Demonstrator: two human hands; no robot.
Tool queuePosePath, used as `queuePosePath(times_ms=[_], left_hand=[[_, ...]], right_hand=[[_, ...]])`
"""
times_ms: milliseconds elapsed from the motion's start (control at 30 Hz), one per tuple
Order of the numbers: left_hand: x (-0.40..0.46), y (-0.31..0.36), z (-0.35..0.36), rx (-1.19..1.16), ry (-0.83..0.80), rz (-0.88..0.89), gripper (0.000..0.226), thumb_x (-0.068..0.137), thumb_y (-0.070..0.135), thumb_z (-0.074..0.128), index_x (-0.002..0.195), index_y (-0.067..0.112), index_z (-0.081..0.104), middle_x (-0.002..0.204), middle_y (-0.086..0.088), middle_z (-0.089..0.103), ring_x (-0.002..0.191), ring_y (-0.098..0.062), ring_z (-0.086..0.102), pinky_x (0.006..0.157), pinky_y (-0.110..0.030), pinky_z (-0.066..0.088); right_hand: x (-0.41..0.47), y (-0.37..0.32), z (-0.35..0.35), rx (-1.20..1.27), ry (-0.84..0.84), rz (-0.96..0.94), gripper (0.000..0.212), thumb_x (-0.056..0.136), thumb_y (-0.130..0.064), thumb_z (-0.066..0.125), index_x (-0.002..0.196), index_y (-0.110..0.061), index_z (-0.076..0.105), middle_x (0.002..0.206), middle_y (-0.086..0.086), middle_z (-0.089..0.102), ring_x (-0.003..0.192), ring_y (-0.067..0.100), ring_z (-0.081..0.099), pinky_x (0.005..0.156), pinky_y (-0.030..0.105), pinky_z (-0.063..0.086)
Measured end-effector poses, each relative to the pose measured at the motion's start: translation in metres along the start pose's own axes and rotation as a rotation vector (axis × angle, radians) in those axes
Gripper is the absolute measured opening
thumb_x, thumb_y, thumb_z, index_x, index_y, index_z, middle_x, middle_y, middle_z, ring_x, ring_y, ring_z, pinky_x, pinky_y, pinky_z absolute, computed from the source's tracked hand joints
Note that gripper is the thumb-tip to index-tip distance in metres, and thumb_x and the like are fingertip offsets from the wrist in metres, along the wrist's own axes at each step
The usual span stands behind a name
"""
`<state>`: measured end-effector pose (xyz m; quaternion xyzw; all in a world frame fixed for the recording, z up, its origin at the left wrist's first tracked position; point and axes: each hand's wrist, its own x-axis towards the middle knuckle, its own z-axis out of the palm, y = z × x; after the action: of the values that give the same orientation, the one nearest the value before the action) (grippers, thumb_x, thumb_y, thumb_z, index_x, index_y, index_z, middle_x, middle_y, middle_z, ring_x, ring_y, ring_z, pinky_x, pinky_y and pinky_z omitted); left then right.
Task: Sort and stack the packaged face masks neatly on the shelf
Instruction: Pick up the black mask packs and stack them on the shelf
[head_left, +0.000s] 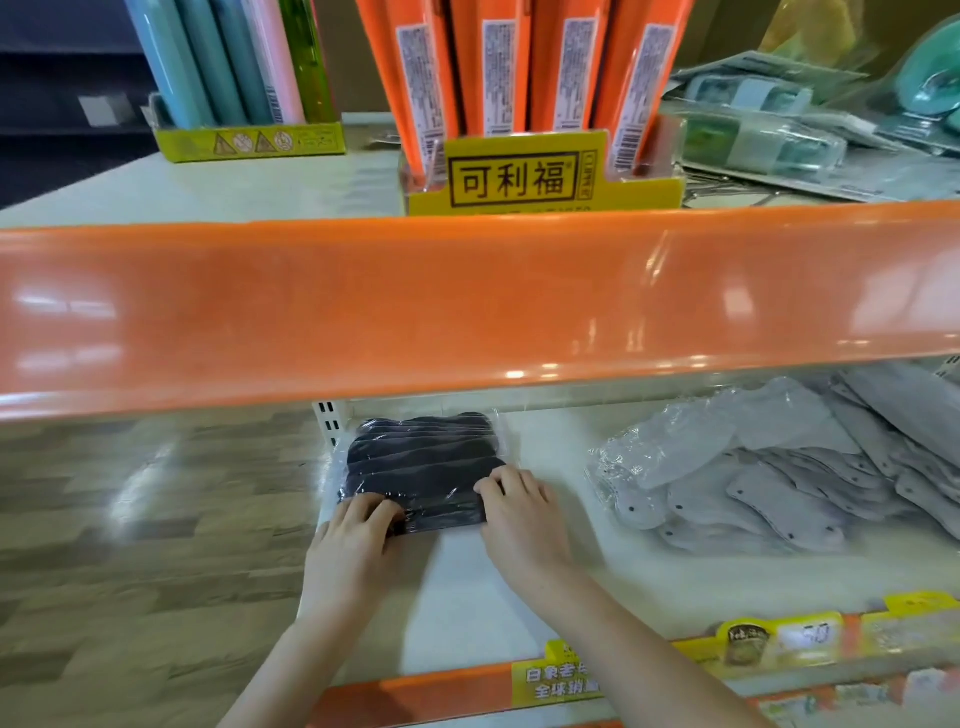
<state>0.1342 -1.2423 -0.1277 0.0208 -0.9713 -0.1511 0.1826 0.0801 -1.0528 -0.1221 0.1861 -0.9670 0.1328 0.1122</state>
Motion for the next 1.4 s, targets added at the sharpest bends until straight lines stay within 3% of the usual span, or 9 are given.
queuePosePath(times_ms=[300, 433, 533, 700, 767, 900, 1067, 1300, 1400], left_hand=[[0.0, -0.001, 0.002, 0.126, -0.022, -0.065, 0.045, 0.051, -0.006, 0.076, 0.087, 0.016, 0.063, 0.094, -0.001, 0.064, 0.085, -0.029, 0.064, 0.064, -0.035, 0.05], [0.004, 0.003, 0.001, 0.131, -0.021, -0.094, 0.038, 0.057, 0.0, 0.079, 0.088, 0.016, 0.064, 0.093, 0.0, 0.064, 0.085, -0.028, 0.064, 0.063, -0.035, 0.051], [0.006, 0.004, 0.002, 0.142, -0.021, -0.09, 0.036, 0.058, -0.001, 0.078, 0.088, 0.015, 0.065, 0.093, -0.002, 0.065, 0.085, -0.03, 0.064, 0.067, -0.038, 0.051], [0.003, 0.013, 0.002, 0.162, -0.059, -0.02, 0.046, 0.052, -0.001, 0.078, 0.096, 0.011, 0.068, 0.105, -0.009, 0.068, 0.099, -0.035, 0.064, 0.077, -0.046, 0.054], [-0.001, 0.028, 0.003, 0.135, -0.049, 0.059, 0.044, 0.052, 0.002, 0.074, 0.094, 0.01, 0.068, 0.106, -0.01, 0.068, 0.1, -0.035, 0.065, 0.077, -0.046, 0.055], [-0.006, 0.066, 0.004, 0.035, 0.004, 0.181, 0.038, 0.066, 0.019, 0.037, 0.09, 0.016, 0.067, 0.099, 0.001, 0.068, 0.095, -0.025, 0.065, 0.071, -0.038, 0.054], [-0.001, 0.111, 0.017, -0.052, 0.044, 0.23, 0.029, 0.07, 0.02, 0.039, 0.082, 0.019, 0.066, 0.088, 0.007, 0.067, 0.084, -0.019, 0.065, 0.068, -0.031, 0.049], [0.008, 0.185, 0.039, -0.163, 0.078, 0.291, 0.028, 0.074, 0.02, 0.042, 0.084, 0.02, 0.069, 0.088, 0.008, 0.068, 0.082, -0.016, 0.065, 0.075, -0.025, 0.037], [0.01, 0.218, 0.049, -0.197, 0.047, 0.317, 0.028, 0.072, 0.02, 0.042, 0.085, 0.022, 0.066, 0.088, 0.009, 0.067, 0.083, -0.015, 0.064, 0.073, -0.025, 0.04]], right_hand=[[-0.002, -0.003, 0.003, 0.146, 0.014, -0.187, 0.046, 0.062, 0.004, 0.067, 0.104, -0.013, 0.067, 0.109, 0.003, 0.061, 0.101, 0.025, 0.06, 0.087, 0.032, 0.05], [-0.004, 0.001, 0.001, 0.145, -0.042, -0.197, 0.036, 0.087, -0.019, 0.047, 0.119, -0.01, 0.061, 0.13, 0.008, 0.053, 0.125, 0.027, 0.046, 0.103, 0.038, 0.04], [-0.007, 0.001, -0.002, 0.13, -0.082, -0.206, 0.057, 0.086, -0.04, 0.026, 0.123, -0.01, 0.058, 0.136, 0.008, 0.049, 0.13, 0.027, 0.042, 0.105, 0.037, 0.035], [-0.009, 0.003, -0.002, 0.147, -0.106, -0.216, 0.055, 0.09, -0.042, 0.03, 0.13, -0.01, 0.053, 0.143, 0.009, 0.042, 0.135, 0.027, 0.036, 0.109, 0.036, 0.03], [-0.009, 0.006, -0.003, 0.167, -0.088, -0.201, 0.052, 0.092, -0.04, 0.034, 0.129, -0.011, 0.055, 0.142, 0.008, 0.045, 0.133, 0.027, 0.039, 0.109, 0.037, 0.032], [-0.01, 0.018, -0.01, 0.218, -0.017, -0.167, 0.034, 0.091, -0.023, 0.052, 0.123, -0.014, 0.059, 0.137, 0.007, 0.05, 0.128, 0.026, 0.045, 0.104, 0.039, 0.039], [-0.022, 0.044, -0.034, 0.187, 0.152, -0.1, 0.037, 0.079, -0.032, 0.038, 0.099, -0.022, 0.068, 0.112, -0.001, 0.064, 0.102, 0.019, 0.061, 0.078, 0.033, 0.054], [-0.053, 0.119, -0.06, 0.145, 0.287, 0.008, 0.029, 0.078, -0.027, 0.042, 0.105, -0.027, 0.054, 0.113, -0.002, 0.063, 0.105, 0.015, 0.051, 0.075, 0.031, 0.053], [-0.072, 0.152, -0.073, 0.106, 0.335, 0.045, 0.033, 0.078, -0.025, 0.043, 0.103, -0.02, 0.064, 0.112, 0.002, 0.063, 0.103, 0.016, 0.05, 0.076, 0.03, 0.052]])
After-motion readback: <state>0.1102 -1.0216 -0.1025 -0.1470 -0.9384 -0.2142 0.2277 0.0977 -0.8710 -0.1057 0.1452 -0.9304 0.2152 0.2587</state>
